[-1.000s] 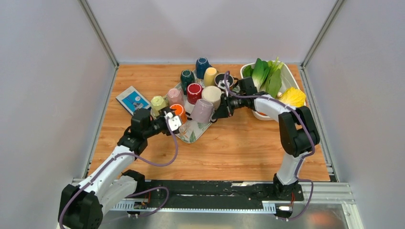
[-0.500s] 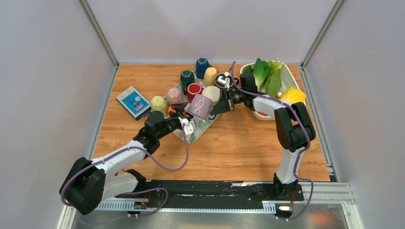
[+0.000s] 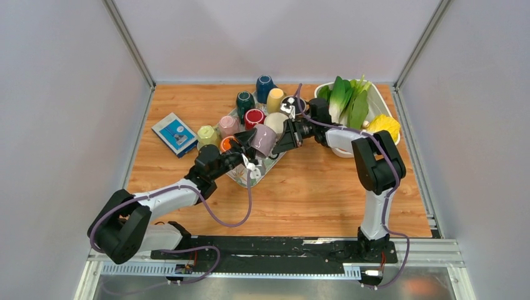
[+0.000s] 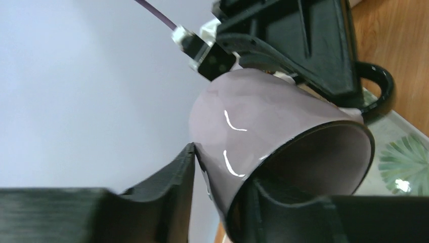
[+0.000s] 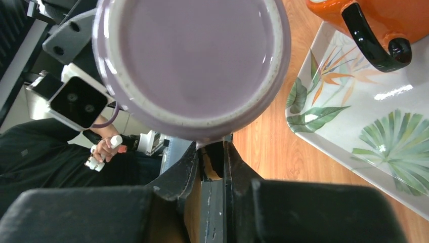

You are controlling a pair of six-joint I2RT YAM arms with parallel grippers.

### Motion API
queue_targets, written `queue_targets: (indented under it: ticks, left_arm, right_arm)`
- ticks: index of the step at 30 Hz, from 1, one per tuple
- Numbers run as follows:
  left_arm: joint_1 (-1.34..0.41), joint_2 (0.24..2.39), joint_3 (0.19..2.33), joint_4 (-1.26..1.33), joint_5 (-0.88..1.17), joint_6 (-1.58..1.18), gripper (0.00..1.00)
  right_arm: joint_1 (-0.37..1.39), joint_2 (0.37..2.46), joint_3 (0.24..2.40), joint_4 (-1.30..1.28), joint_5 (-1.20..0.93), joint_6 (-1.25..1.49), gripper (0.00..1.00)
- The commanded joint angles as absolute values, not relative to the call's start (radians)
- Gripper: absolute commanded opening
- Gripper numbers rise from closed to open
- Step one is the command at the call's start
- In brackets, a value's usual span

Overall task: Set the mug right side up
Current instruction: Turn over the cup on the tray.

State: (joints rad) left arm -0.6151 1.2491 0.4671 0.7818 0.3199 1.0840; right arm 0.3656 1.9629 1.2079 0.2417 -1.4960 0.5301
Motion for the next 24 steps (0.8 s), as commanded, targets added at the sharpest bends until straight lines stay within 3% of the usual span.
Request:
queue_targets:
  ticks: [1,5,8,12,18,24]
  left_arm:
    - [-0.617,1.259,0.539,0.891,0.358,1.153,0.32]
    - [-0.618,1.269,0.552,0.885,0.334,1.132,0.09]
    - [-0.617,1.245,0.56,0.831,0.288,1.096,0.01]
    - [-0.619,1.177,0.585,0.673,0.208,1.072,0.0]
    - [-0.618,1.138,0.797,0.21,0.078,0.897,0.0]
    - [-0.618,1.284,1.099,-0.272,0.026,0.562,0.0]
  right_arm:
    - [0.386,1.982,1.243,0.351,-1.58,0.596,0.16]
    - [0.378,1.971,1.243,0.356,-1.555,0.587,0.55]
    - [0.35,1.931,1.226,0.355,-1.511,0.565,0.74]
    - [0.285,1.844,1.181,0.3,-1.369,0.474,0.79]
    - [0.263,1.642,1.207,-0.188,-0.908,-0.205,0.77]
    - [0.311,1.401,1.047,-0.208,-0.742,-0.601,0.75]
